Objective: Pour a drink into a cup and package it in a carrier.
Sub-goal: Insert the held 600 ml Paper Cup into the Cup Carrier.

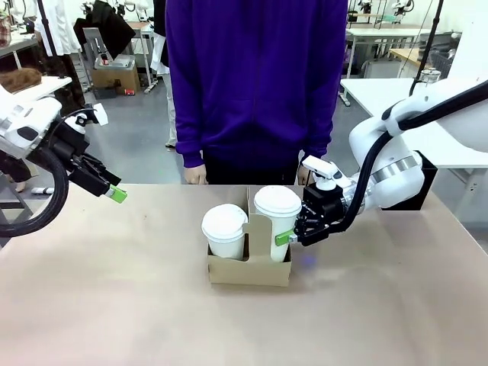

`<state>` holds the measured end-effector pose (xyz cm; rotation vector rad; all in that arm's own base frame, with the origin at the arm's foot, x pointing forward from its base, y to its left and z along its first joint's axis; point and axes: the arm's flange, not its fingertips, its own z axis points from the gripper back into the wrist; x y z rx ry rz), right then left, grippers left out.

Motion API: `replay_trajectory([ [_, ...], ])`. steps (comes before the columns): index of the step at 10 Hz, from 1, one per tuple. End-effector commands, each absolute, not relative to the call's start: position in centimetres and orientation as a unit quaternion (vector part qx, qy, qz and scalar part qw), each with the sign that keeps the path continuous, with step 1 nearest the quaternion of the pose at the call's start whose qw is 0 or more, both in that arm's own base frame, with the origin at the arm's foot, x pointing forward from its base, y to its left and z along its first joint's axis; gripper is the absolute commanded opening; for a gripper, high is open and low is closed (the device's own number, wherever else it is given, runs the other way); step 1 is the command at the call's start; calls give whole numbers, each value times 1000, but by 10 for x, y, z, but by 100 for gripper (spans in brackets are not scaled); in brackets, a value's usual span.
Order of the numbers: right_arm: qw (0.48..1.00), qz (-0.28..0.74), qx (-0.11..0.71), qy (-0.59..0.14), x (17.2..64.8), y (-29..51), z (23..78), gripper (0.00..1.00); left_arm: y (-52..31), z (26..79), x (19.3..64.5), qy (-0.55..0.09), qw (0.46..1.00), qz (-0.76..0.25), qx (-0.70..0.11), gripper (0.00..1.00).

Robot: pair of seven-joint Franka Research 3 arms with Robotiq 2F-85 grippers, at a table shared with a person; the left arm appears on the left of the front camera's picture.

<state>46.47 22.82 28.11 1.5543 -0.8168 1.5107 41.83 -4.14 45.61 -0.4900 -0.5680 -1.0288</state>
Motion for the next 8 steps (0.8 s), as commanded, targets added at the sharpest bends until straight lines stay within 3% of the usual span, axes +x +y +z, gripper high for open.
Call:
replay_trajectory([
  [1,385,610,612,-324,472,230,277,80,-41,456,418,-267,803,-480,-230,100],
  [8,409,612,603,-308,477,231,253,80,-41,456,418,-267,803,-480,-230,100],
])
